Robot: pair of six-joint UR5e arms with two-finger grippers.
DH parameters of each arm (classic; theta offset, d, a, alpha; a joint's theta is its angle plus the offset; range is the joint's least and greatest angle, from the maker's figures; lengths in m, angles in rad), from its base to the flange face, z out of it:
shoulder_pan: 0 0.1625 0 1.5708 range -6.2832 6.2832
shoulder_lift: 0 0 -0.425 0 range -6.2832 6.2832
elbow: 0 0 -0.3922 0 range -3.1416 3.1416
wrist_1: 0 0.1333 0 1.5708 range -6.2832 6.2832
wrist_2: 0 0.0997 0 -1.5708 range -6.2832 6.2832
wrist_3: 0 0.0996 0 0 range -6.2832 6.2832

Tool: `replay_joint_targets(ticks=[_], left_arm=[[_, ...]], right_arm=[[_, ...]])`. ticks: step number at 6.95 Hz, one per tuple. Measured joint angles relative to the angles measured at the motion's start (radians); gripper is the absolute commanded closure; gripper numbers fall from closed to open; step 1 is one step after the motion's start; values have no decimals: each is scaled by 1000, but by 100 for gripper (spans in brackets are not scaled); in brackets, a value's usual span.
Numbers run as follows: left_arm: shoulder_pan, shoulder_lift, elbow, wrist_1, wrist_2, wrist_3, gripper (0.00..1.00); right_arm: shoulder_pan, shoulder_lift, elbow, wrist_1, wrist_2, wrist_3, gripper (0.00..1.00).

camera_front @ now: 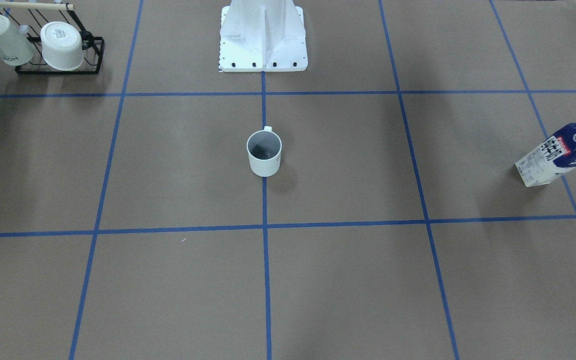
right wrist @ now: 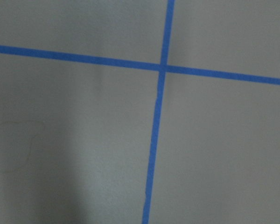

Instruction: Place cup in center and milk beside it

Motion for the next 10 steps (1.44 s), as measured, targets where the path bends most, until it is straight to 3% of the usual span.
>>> replay_joint_targets(ticks=[3, 6, 10], left_arm=[[75, -4, 2, -35, 2, -109, 1], [182, -8, 21, -145, 24, -266, 1], [235, -19, 107, -248, 41, -300, 2]], right_arm=[[36, -60, 90, -11, 7, 0, 0], [37, -62, 91, -13, 6, 0, 0], [37, -62, 91, -13, 6, 0, 0]])
